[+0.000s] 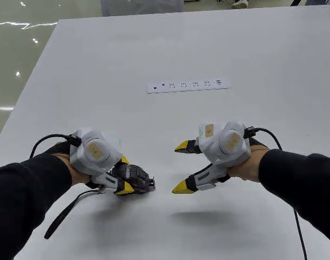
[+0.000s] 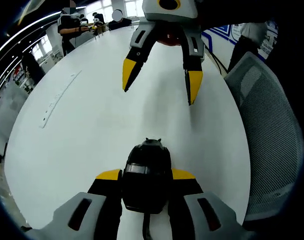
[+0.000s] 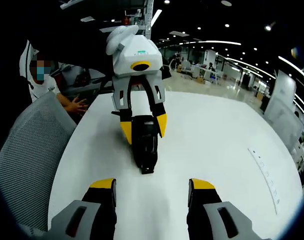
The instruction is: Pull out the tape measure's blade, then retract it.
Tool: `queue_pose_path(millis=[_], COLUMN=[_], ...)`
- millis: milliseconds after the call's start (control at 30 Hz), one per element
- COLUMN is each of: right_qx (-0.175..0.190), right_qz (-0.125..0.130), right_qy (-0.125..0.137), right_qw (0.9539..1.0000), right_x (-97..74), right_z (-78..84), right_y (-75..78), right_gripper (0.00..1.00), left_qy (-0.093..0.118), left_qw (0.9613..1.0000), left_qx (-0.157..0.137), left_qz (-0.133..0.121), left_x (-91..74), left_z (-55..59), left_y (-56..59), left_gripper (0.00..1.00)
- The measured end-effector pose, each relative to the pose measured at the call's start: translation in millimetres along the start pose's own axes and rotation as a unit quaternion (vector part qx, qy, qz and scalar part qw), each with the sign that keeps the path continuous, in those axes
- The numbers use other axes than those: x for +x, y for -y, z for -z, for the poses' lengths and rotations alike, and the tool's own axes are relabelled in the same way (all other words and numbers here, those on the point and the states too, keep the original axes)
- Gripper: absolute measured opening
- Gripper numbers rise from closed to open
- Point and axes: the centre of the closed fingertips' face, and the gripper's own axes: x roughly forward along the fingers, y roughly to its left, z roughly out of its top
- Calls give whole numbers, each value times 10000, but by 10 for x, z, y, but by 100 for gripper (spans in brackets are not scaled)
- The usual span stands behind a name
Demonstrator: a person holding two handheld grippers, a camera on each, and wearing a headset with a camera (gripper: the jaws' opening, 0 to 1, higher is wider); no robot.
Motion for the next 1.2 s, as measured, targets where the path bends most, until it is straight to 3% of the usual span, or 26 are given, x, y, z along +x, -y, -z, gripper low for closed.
queue_pose_path(millis=[133,567,1200], right_qx=[-54,-146,-155], right_qz=[-108,-373,-557], right_qy=[-78,-361,-481], right_qw=[9999,9985,9972], right_x=[126,476,681], right_z=[3,41,40], right_y=[-43,-48,-99], right_gripper=[44,31,10], left_qy=[4,143,149], left_qw=[10000,9998,9998], left_qx=[-25,80,47], left_qz=[-24,74,89], left_x=[3,5,15], left_z=[9,8,5], left_y=[1,8,8], left_gripper=[29,29,29])
